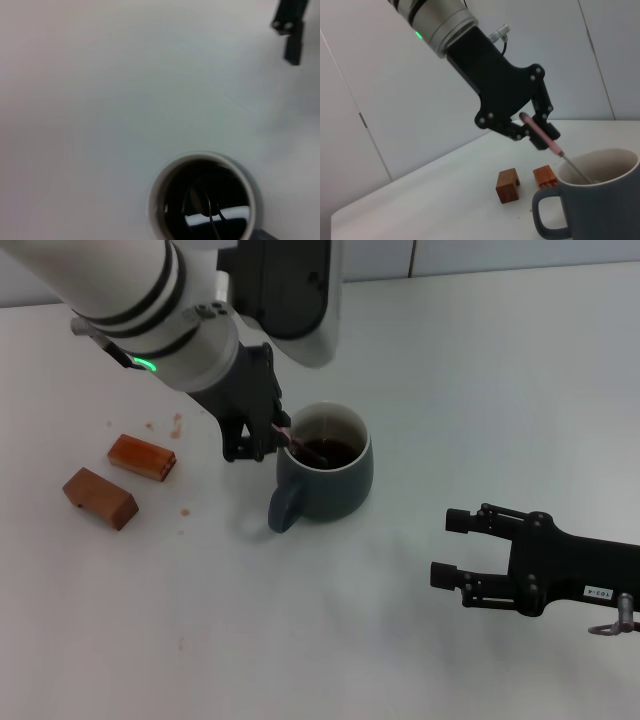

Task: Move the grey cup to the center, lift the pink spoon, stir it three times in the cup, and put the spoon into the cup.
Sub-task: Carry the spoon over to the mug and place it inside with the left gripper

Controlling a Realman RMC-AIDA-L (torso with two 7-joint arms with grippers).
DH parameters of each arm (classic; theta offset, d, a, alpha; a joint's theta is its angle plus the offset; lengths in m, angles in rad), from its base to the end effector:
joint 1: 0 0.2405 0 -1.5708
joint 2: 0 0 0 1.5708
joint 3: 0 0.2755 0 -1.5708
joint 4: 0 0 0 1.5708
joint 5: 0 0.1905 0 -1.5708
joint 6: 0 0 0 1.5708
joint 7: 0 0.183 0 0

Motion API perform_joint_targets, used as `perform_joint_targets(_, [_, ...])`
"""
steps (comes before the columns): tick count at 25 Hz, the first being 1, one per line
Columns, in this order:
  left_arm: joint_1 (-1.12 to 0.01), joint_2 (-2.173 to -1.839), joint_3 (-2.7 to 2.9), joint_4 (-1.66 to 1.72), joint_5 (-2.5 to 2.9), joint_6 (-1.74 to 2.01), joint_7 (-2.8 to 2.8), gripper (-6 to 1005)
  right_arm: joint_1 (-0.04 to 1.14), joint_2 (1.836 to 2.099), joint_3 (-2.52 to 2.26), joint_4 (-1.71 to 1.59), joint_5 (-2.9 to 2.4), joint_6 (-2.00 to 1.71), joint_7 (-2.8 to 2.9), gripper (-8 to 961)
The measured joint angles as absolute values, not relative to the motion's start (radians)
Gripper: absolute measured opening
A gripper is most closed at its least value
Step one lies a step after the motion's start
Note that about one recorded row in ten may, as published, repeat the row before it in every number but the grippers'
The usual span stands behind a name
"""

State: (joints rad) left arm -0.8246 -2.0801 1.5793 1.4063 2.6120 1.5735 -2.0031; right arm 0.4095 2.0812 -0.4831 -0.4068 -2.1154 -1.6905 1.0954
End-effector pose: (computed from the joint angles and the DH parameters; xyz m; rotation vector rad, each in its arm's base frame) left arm -0.1250 0.3720 -0.0669 -2.8130 0.3904 0.7327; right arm 0.2830 0.2629 -0.0662 -2.7030 0.6997 0.9020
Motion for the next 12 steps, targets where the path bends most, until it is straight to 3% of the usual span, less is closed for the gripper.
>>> perform_joint_targets(12, [-0.816,-2.080,1.586,1.448,2.674,1.597,-2.015,130,0.410,2.082,-0.484,-0.404,-2.115,-1.689,1.094,829])
